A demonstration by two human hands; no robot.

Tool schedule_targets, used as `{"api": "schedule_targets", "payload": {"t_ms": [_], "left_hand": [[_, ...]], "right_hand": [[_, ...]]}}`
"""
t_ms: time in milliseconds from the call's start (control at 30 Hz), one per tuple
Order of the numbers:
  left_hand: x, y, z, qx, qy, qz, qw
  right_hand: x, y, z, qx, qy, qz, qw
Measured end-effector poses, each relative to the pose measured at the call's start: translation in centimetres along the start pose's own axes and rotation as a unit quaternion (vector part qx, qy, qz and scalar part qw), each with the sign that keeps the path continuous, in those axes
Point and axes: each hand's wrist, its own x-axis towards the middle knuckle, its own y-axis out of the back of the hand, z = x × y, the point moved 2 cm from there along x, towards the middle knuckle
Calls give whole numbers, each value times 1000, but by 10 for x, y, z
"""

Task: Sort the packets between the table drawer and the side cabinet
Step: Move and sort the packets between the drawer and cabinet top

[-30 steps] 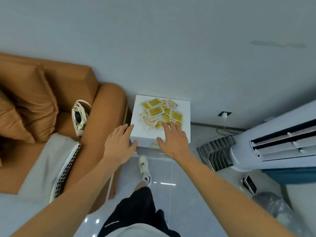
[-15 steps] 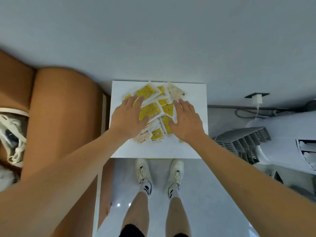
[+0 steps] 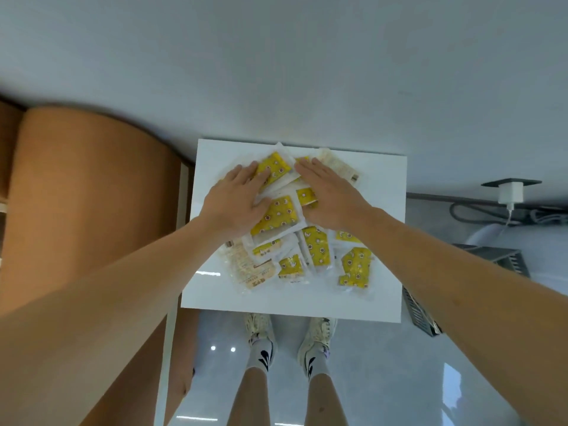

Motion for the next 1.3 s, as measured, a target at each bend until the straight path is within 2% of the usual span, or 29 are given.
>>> {"api": "schedule_targets", "payload": {"t_ms": [400,533,700,867,967,1033,1233,1300], "left_hand": [[-27,-4,-22,-17,58,57,997],[-32,-5,-26,-8,87,66,994],[-29,-12,-23,-39,111,63,991],[-30,-12,-13,-7,128,66,990],[-29,-9,-13,11,129,76,989],[-26,-8,-14,14,126,80,989],[-22,-10,-11,-45,122,66,989],[-24,-12,-8,-39,113,66,991]], "right_hand": [[-8,-9,8,-95,80,135,983],[-14,-4,12,-134,74,179,972],[-28,1,30,-142,29,175,974],[-30,2,29,-86,69,138,984],[-19,5,20,-18,13,110,994],[-11,6,15,-21,-13,106,994],[-6,-1,12,-4,-47,68,997],[-9,-4,12,-24,-34,71,997]]}}
